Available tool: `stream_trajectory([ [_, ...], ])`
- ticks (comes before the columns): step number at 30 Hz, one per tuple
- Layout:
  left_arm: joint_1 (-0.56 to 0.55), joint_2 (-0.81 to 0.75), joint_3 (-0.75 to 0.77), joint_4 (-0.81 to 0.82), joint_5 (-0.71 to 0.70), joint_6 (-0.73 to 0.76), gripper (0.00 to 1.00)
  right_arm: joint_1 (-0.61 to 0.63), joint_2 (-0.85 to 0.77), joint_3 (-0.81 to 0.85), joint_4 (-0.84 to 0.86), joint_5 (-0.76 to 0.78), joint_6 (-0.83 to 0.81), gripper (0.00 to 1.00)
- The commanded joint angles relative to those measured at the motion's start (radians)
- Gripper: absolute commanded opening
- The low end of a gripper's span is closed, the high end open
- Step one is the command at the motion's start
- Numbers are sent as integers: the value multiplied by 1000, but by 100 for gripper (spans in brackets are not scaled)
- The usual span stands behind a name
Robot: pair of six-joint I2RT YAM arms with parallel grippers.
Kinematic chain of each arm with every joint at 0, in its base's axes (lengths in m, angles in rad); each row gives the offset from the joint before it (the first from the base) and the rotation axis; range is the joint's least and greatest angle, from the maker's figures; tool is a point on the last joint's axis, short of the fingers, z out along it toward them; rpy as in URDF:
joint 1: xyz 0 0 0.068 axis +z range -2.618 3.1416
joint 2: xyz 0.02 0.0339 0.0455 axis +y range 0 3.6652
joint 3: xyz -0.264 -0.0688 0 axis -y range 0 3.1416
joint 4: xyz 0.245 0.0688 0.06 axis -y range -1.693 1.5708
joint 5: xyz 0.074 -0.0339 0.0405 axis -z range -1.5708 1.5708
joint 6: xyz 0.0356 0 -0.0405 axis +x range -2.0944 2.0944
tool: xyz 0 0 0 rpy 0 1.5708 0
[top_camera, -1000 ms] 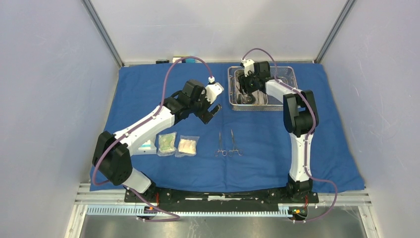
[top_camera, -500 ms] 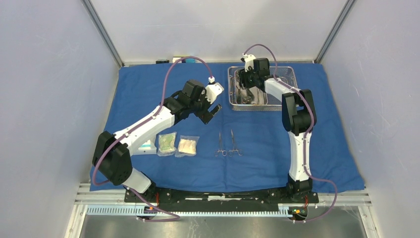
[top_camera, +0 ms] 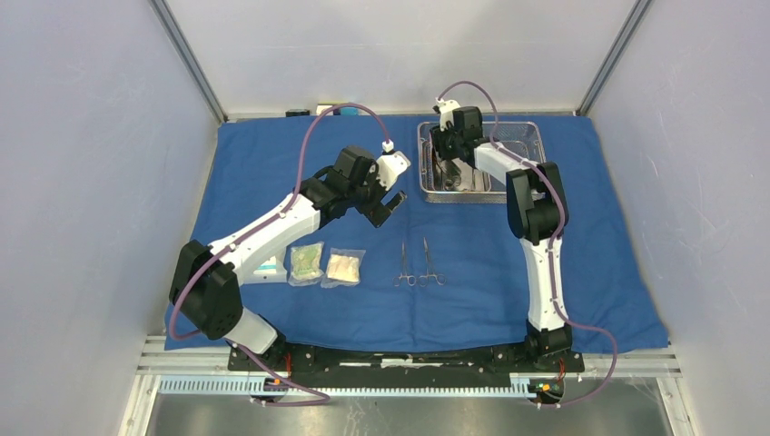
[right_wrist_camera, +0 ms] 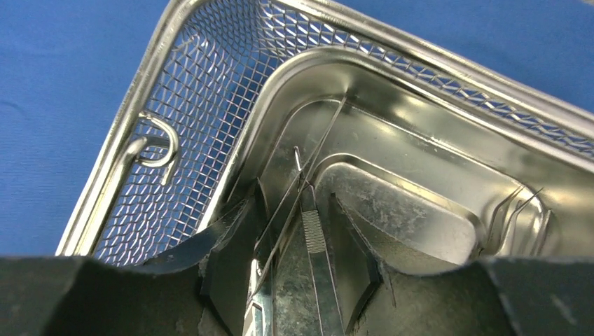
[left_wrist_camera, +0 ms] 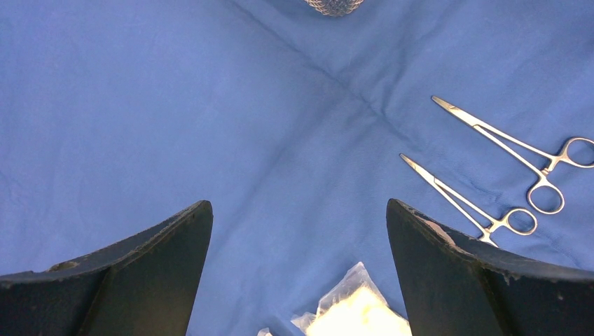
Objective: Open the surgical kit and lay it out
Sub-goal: Pick up the medical item from the container.
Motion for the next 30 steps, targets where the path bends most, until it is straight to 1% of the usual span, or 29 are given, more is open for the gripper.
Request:
stream_trajectory([
  [1,5,-13,8,5,26,-23,100,13,26,38,-15,65,-7,48],
  [7,5,-17,9,5,29,-28,100,16,7,-3,-24,101,-25,40],
  [11,5,-24,8,5,29,-26,100,14,-40,-56,11,96,-42,31],
  [15,5,-24,11,0,25,-25,100,9,-73,-62,15,85,-53,20],
  [16,4,-23,11,0,25,-23,100,6,-81,-64,17,76,-50,19],
  [23,4,-9,29,-10,18,-13,100,-27,-155,-89,45,1,-31,15],
  [26,5,-2,39,-12,21,-13,100,-37,-187,-100,43,-18,-33,12],
  [30,5,10,61,-16,28,-19,100,-56,-231,-138,41,-27,-46,11],
])
